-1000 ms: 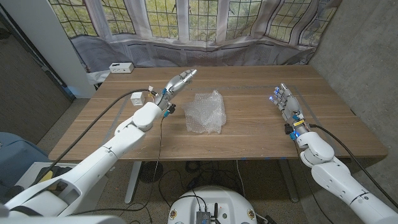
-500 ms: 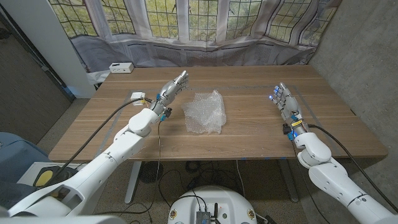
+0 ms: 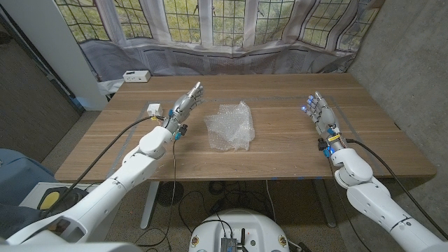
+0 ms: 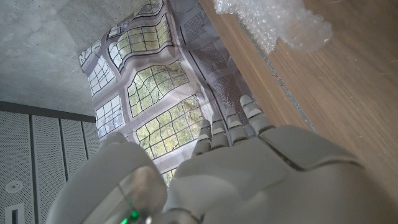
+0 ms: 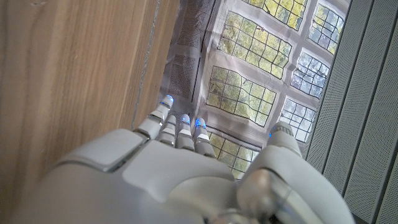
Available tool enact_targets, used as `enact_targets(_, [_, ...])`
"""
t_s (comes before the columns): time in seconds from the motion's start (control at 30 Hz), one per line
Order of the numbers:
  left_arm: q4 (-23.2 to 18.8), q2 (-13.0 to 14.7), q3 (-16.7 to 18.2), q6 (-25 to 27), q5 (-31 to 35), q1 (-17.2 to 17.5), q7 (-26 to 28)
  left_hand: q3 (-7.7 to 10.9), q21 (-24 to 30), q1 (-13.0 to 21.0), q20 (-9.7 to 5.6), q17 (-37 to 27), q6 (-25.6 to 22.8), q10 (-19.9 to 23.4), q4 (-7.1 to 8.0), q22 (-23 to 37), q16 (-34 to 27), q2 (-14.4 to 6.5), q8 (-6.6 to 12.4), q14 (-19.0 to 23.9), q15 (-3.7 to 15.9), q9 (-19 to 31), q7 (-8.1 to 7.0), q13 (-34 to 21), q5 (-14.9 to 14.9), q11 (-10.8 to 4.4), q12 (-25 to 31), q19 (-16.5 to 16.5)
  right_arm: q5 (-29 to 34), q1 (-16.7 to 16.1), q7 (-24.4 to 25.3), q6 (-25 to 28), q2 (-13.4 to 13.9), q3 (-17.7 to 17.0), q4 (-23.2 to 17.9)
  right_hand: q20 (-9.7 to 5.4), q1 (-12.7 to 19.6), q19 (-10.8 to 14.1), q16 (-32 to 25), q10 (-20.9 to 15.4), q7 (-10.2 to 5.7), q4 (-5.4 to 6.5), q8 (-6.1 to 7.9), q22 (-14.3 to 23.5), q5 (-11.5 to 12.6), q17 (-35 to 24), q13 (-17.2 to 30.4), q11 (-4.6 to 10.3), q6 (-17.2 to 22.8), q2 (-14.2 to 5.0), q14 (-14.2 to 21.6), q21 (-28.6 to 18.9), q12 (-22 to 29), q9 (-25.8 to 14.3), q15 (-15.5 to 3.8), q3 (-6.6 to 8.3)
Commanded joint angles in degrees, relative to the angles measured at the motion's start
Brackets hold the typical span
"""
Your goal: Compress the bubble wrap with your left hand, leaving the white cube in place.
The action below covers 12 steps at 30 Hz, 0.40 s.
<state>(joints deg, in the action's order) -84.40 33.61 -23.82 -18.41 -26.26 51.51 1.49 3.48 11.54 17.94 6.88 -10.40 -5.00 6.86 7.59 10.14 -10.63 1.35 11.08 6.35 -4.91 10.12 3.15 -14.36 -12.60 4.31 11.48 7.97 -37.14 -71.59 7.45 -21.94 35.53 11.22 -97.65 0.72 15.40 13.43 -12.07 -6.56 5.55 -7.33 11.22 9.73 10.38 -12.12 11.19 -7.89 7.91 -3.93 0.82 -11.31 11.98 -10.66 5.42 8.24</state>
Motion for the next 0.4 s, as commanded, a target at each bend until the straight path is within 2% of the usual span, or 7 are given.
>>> enact_targets(0.03, [1.0, -1.1, 0.4, -1.3, -3.0, 1.1, -1.0, -0.31, -0.2, -0.3, -0.05, 0.0, -0.1, 0.4, 0.00, 0.2, -0.2, 0.2, -0.15, 0.2, -0.09, 0.1, 0.23, 0.0, -0.4, 0.13, 0.3, -0.2, 0.2, -0.1, -0.2, 0.4, 0.2, 0.4, -0.1, 0.00, -0.3, 0.3, -0.2, -0.2, -0.13, 0.06, 0.17, 0.1, -0.1, -0.1, 0.2, -0.19, 0.5, 0.18, 0.3, -0.3, 0.0, -0.1, 0.05, 0.10])
enact_targets(0.2, [0.6, -0.7, -0.1, -1.0, -2.0, 0.8, -1.2, -0.36, -0.2, -0.4, -0.06, 0.0, -0.4, 0.6, -0.06, 0.2, -0.2, 0.1, -0.10, 0.2, -0.09, 0.1, 0.34, 0.2, -0.5, 0.19, 0.4, -0.3, 0.3, -0.1, 0.5, 1.0, 0.1, 0.6, -0.4, 0.03, -0.4, 0.3, -0.2, -0.2, -0.13, 0.06, 0.16, 0.1, -0.1, -0.1, 0.2, -0.26, 0.5, 0.19, 0.2, -0.3, 0.0, -0.1, 0.12, 0.11])
enact_targets(0.4, [3.1, -1.6, -1.0, -1.5, -2.1, -0.7, -2.6, -0.40, -0.3, -0.4, -0.02, 0.0, -0.4, 0.5, -0.12, 0.2, -0.1, 0.1, -0.11, 0.1, -0.05, 0.1, 0.26, 0.3, -0.5, 0.18, 0.3, -0.5, 0.6, 0.4, 1.3, 1.6, -0.6, 1.2, 0.2, 0.07, -0.4, 0.2, -0.1, -0.2, -0.11, 0.08, 0.13, 0.1, -0.1, -0.1, 0.2, -0.31, 0.5, 0.10, 0.2, -0.2, -0.1, -0.1, 0.16, 0.16])
